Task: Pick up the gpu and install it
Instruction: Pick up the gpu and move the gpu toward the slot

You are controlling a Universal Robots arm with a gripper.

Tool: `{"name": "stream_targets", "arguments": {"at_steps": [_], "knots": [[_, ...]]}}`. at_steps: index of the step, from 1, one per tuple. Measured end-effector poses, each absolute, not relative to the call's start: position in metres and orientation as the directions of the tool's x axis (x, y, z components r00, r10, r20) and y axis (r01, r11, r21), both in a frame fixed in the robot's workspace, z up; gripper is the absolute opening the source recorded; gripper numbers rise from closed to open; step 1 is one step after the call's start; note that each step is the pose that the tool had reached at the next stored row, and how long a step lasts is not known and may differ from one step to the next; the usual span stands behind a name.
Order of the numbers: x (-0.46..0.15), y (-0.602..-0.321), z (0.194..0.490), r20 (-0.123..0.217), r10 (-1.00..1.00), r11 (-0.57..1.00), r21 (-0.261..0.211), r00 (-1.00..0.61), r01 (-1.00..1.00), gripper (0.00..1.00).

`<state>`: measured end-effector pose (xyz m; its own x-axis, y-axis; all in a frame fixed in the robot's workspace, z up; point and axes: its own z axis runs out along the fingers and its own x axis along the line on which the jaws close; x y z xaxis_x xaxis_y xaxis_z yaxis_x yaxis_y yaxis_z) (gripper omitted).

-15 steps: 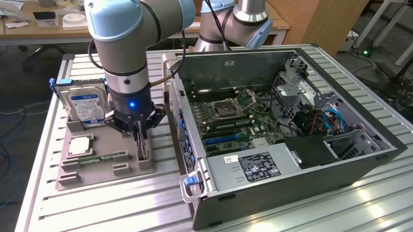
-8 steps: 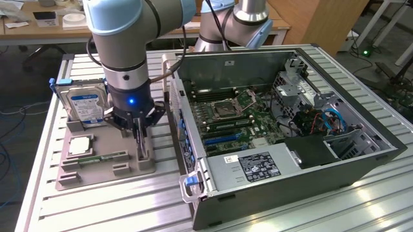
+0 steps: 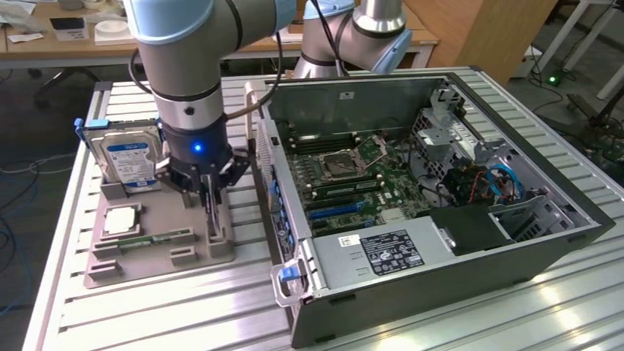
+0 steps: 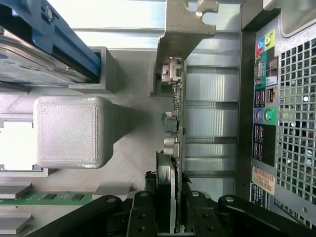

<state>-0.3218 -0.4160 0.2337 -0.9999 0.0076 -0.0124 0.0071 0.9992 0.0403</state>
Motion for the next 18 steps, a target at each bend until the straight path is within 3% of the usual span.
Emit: {"name": "stream_targets", "arguments": {"at_steps": [18], "knots": [[-0.3218,-0.4165,0.2414,-0.012,0.008,0.999,0.04,-1.0,0.007,0.28]]}}
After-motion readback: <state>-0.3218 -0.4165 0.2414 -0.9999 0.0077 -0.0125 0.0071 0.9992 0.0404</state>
